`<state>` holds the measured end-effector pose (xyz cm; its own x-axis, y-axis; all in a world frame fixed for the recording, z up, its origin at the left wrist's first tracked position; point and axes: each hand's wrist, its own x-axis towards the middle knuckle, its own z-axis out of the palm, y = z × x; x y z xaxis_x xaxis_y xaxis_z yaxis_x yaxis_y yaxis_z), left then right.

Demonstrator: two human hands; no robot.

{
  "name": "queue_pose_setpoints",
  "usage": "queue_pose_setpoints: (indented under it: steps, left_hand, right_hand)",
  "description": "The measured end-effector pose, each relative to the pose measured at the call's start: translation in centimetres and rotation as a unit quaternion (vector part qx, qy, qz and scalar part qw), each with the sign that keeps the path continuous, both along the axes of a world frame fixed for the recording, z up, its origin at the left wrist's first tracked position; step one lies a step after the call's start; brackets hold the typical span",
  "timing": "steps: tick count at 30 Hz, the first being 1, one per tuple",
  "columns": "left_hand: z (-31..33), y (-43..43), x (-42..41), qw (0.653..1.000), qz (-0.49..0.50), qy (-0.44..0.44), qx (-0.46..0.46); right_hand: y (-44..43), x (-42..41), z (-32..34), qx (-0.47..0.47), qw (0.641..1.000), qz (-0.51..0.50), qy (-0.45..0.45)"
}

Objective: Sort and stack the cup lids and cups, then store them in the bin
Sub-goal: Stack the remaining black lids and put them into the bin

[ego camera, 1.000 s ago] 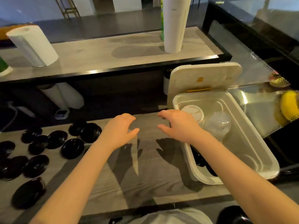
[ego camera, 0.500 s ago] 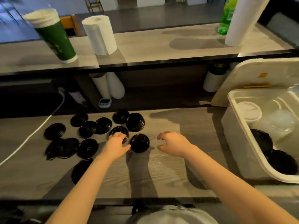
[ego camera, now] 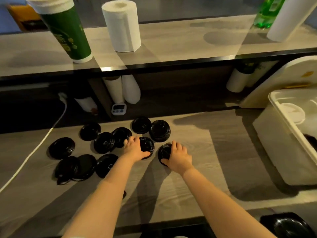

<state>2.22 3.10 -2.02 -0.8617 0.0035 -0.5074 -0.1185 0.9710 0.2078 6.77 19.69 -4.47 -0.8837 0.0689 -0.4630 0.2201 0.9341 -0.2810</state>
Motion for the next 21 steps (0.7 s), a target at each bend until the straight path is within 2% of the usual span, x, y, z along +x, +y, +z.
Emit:
queue_pose_setpoints:
  steps: [3,9,12,15,18,21]
  left_hand:
    - [-0.5,-0.4,-0.4,1.0,-0.013,-0.003,-0.008]
    - [-0.6,-0.6,0.0,0.999,-0.014,0.042,0.012]
    - [-0.4,-1.1,0.7,0.994,-0.003,0.087,0.062]
    - [0.1,-1.7,1.3,0.985,0.0,0.119,0.126]
    - [0.5,-2.2,1.9,0.976,0.017,0.109,0.186]
    - [1.0,-2.2,2.5,0.968,0.019,0.107,0.226]
  right_hand:
    - [-0.7,-0.5,-0.2,0.034,0.999,-0.014,0.007]
    - [-0.3,0.2,-1.0,-0.011,0.995,-0.058,0.077]
    - [0.1,0.6,-1.5,-0.083,0.987,-0.099,0.097]
    - [1.0,0.7,-1.4,-0.179,0.962,-0.192,0.079]
    - [1.9,0.6,-0.7,-0.274,0.91,-0.303,0.071]
    - [2.4,0.5,1.8,-0.449,0.803,-0.383,0.086]
